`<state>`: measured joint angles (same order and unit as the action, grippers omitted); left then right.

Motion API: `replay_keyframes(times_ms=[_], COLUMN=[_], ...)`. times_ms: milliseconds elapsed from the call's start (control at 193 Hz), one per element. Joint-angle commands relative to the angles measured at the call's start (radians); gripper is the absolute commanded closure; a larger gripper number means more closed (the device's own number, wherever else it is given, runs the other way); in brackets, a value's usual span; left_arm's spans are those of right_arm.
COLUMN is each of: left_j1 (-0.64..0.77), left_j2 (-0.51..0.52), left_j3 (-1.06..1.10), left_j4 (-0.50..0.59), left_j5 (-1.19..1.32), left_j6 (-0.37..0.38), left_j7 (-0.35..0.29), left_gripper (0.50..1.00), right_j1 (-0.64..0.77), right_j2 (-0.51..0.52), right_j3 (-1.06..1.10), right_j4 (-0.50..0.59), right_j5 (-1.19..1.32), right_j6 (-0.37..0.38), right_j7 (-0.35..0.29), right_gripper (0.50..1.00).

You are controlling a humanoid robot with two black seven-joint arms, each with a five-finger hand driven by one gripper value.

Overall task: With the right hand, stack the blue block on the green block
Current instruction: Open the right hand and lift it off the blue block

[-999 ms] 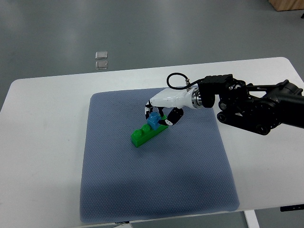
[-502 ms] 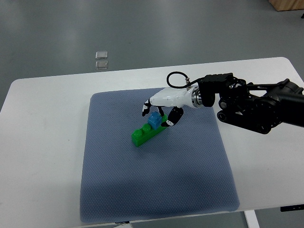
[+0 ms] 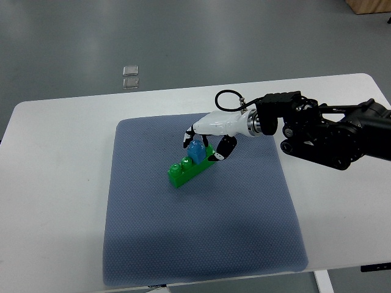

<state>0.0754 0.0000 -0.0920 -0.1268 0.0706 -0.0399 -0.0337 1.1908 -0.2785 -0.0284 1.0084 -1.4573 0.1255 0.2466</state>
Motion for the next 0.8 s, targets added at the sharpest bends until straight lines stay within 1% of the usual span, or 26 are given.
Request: replay_keyframes(times_ms=[0,129,564,590,626,663,699,709,714,725,782,797], left_j1=[0.001,0.0,0.0,0.001,0.001,0.0,0.001,0.001,0.0,0.0,0.0,0.0], left_j2=[0.0,0.0,0.0,0.0,0.0,0.0,0.0,0.0,0.0,0.0,0.0,0.0], left_j3=[0.0,0.0,0.0,0.0,0.0,0.0,0.0,0.0,0.0,0.0,0.0,0.0], left_j4=[0.001,-0.001,-0.001,0.001,-0.001,-0.001,-0.001,-0.001,0.001,-0.001,-0.001,-0.001], left_j5=[0.0,0.0,0.0,0.0,0.0,0.0,0.0,0.0,0.0,0.0,0.0,0.0], left_j6=[0.0,0.0,0.0,0.0,0.0,0.0,0.0,0.0,0.0,0.0,0.0,0.0], left_j7=[0.0,0.0,0.0,0.0,0.0,0.0,0.0,0.0,0.0,0.0,0.0,0.0], left_gripper=[0.5,0.5,0.5,0.5,0.5,0.5,0.5,0.5,0.5,0.5,0.5,0.5], right_j1=[0.003,0.016,0.021,0.021,0.024,0.029,0.032,0.032,0.033,0.033,0.038,0.039], right_j2=[-0.008,-0.021,-0.031,-0.031,-0.031,-0.033,-0.034,-0.034,-0.036,-0.037,-0.05,-0.053], right_j3=[-0.001,-0.001,0.012,0.013,0.015,0.018,0.018,0.018,0.018,0.019,0.031,0.039], right_j4=[0.001,0.001,0.01,0.01,0.01,0.01,0.01,0.01,0.01,0.01,0.01,0.01], right_j5=[0.0,0.0,0.002,0.002,0.003,0.015,0.051,0.051,0.063,0.074,0.146,0.175], right_j6=[0.005,0.02,0.02,0.02,0.022,0.025,0.034,0.034,0.039,0.043,0.079,0.098], right_j7=[0.002,0.005,0.007,0.007,0.007,0.007,0.007,0.007,0.007,0.007,0.005,0.003], right_gripper=[0.744,0.744,0.742,0.734,0.705,0.691,0.654,0.654,0.642,0.636,0.63,0.619])
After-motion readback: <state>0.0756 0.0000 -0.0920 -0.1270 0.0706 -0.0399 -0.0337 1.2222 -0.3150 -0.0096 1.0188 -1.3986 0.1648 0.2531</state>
